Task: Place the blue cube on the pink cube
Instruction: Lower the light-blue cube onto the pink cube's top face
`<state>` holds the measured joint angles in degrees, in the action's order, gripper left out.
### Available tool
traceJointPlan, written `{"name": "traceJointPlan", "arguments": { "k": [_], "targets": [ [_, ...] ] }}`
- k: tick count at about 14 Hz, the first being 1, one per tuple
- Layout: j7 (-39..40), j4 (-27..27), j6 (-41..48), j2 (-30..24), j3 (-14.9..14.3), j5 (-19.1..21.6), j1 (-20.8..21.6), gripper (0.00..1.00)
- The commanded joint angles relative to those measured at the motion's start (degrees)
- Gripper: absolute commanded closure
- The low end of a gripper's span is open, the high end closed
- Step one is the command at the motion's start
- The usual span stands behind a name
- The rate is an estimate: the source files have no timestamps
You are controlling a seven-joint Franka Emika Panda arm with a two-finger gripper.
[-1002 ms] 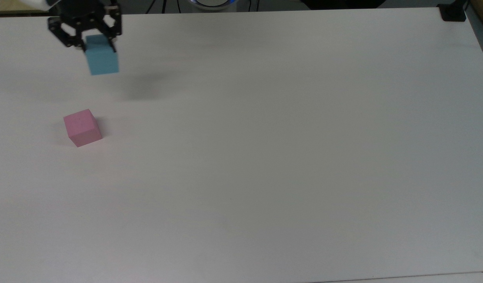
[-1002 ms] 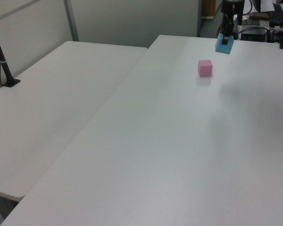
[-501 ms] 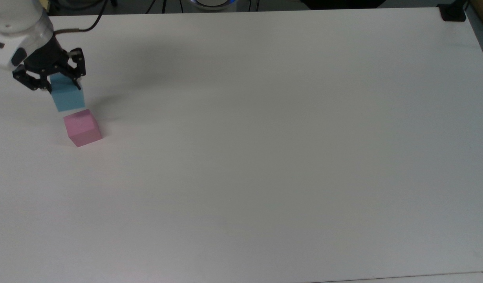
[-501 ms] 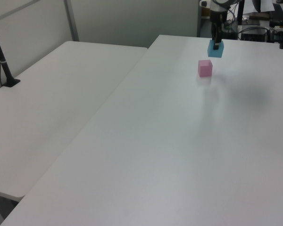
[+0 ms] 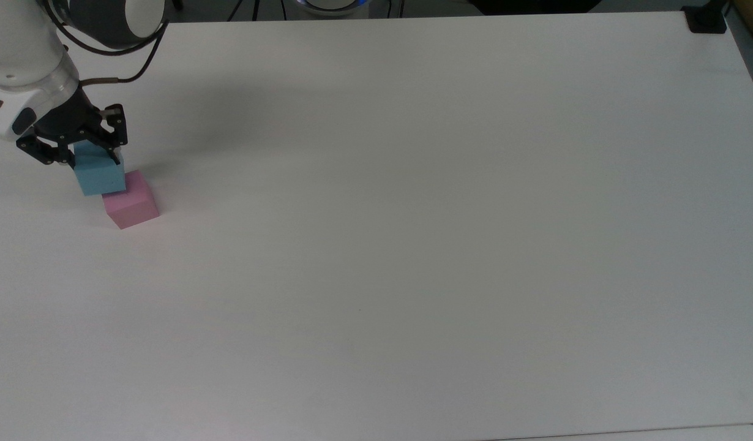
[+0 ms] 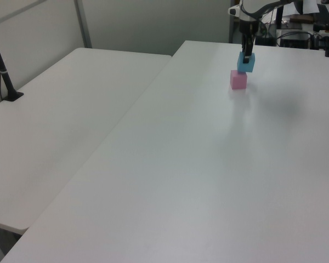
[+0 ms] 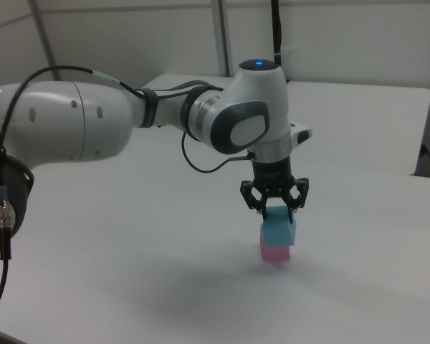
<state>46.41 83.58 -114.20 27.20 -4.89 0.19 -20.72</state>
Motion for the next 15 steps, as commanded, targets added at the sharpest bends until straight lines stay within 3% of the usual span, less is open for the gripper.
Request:
{"name": "traceJointPlan", "arguments": {
  "k": [1, 13, 14, 15],
  "targets": [
    [-3.2, -1.8, -0.9, 1.5, -0.6, -0.1, 0.9, 0.93],
    [-8.2, -1.8, -1.5, 2.4, 0.0, 0.0, 2.4, 0.91],
    [-8.4, -1.8, -1.5, 2.4, 0.1, 0.0, 2.4, 0.87],
    [-8.6, -1.8, -1.6, 2.4, 0.0, 0.0, 2.4, 0.74]
  ]
}}
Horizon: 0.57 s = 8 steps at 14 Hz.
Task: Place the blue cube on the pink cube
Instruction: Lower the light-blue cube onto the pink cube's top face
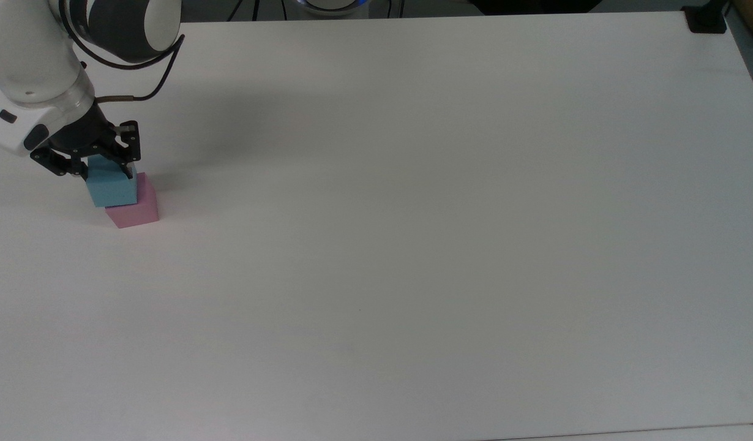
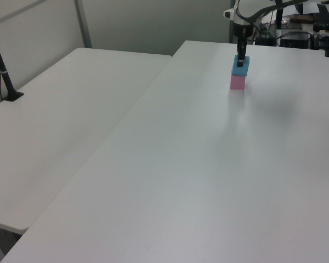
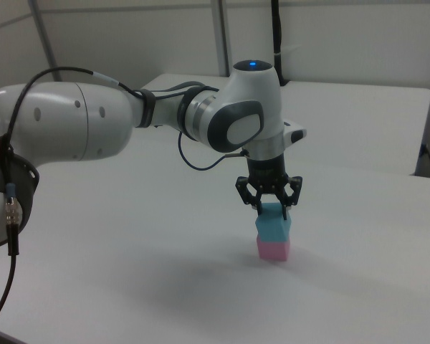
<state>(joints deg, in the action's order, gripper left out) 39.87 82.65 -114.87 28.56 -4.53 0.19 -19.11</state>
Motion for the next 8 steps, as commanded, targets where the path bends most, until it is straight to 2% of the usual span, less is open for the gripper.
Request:
{"name": "traceJointPlan", "arguments": {
  "k": [1, 2, 3, 8],
  "targets": [
    [-2.3, -0.7, -1.5, 1.1, -0.3, 0.1, 0.8, 0.49],
    [-2.3, -0.6, -2.4, 1.1, -0.4, 0.1, 0.7, 0.29],
    [-2.8, -0.5, -3.4, 1.1, -0.4, 0.0, 0.8, 0.0],
    [-4.1, -0.4, -4.9, 0.8, -0.4, 0.1, 0.8, 0.0]
  ]
}}
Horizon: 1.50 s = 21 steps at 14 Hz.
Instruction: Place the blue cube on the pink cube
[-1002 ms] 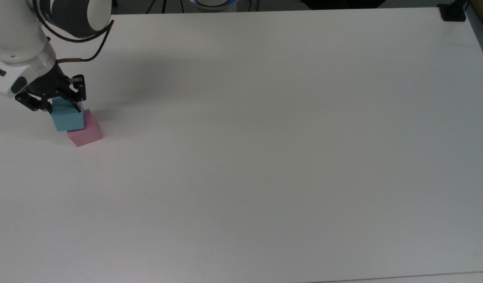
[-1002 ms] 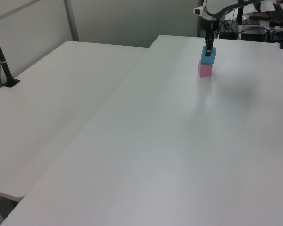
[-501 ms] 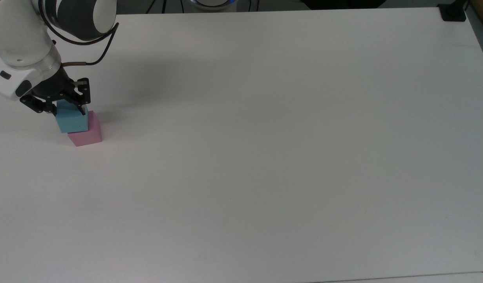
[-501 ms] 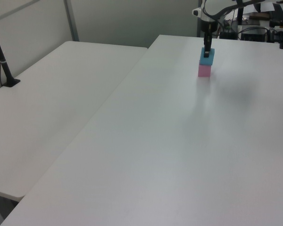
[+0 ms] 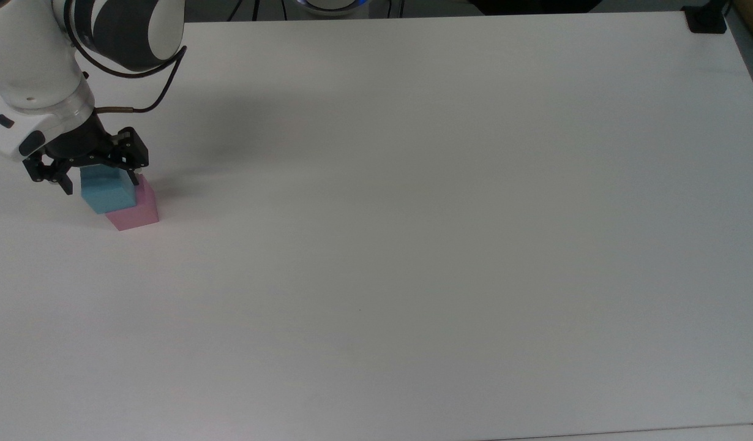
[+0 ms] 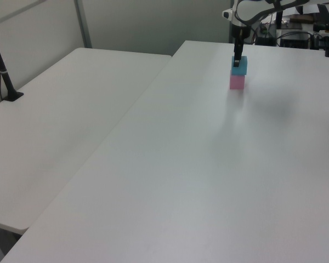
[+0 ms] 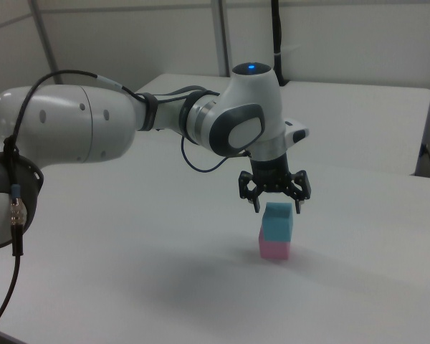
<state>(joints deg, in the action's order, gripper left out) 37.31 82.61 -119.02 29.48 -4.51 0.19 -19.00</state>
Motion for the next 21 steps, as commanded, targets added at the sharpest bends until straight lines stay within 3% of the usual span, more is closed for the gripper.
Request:
{"name": "traceJointPlan", "arguments": {
  "k": [1, 6, 14, 16, 18, 19, 21],
  "targets": [
    [-1.7, -0.4, -0.7, -0.6, -0.4, 0.3, 0.7, 0.0],
    [-10.6, -0.4, 4.1, -6.4, -0.3, 0.6, 0.4, 0.0],
    [-24.5, -0.7, 37.9, -26.4, -0.2, 3.1, 1.6, 0.0],
    [-31.6, -0.3, 38.0, -29.0, -2.6, 3.1, 7.1, 0.0],
    [-31.9, -0.3, 36.9, -29.3, -10.7, 3.0, 18.0, 0.0],
    [-31.8, -0.2, 33.8, -29.3, -13.3, 2.9, 21.4, 0.0],
    [-31.1, 0.9, 30.2, -29.2, -13.7, 2.8, 22.4, 0.0]
  ]
}}
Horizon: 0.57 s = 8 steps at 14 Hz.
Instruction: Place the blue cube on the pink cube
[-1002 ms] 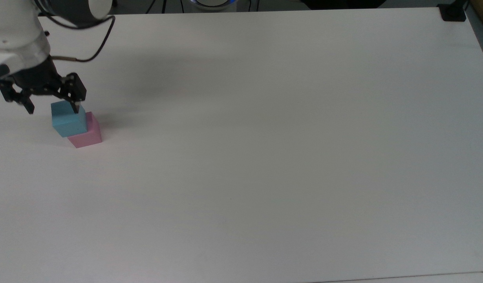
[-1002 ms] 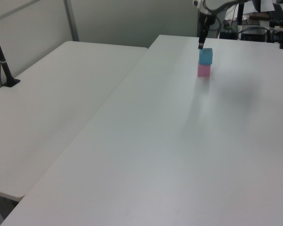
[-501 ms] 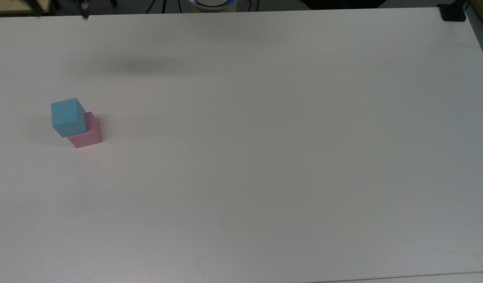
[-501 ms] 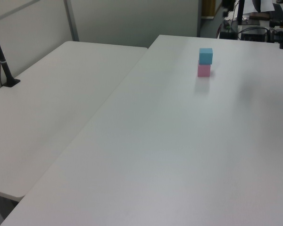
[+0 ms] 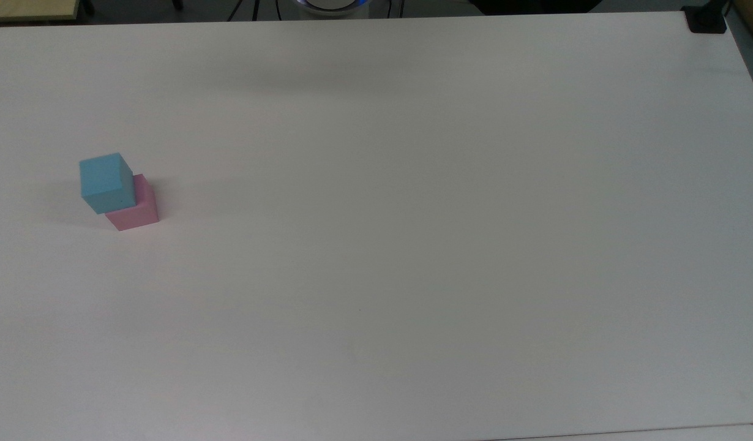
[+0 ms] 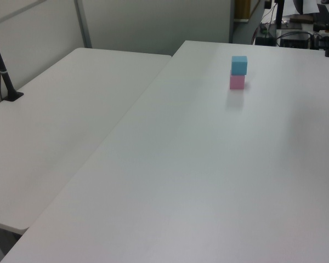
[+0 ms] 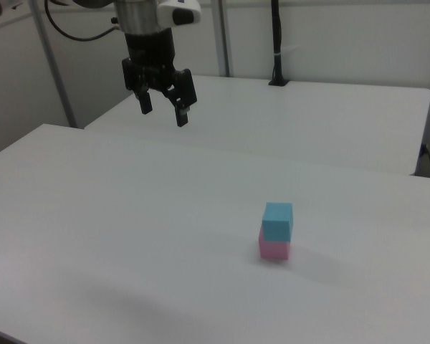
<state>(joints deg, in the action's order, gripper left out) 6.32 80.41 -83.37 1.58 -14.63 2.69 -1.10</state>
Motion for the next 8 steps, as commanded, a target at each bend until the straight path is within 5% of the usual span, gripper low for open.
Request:
{"name": "traceJointPlan", "arguments": {
  "k": [1, 8],
  "targets": [
    [0.3, 4.0, -7.7, -1.3, -3.4, 0.1, 4.9, 0.0],
    [4.6, 4.5, -7.5, -1.1, -3.4, -0.6, 4.6, 0.0]
  ]
}}
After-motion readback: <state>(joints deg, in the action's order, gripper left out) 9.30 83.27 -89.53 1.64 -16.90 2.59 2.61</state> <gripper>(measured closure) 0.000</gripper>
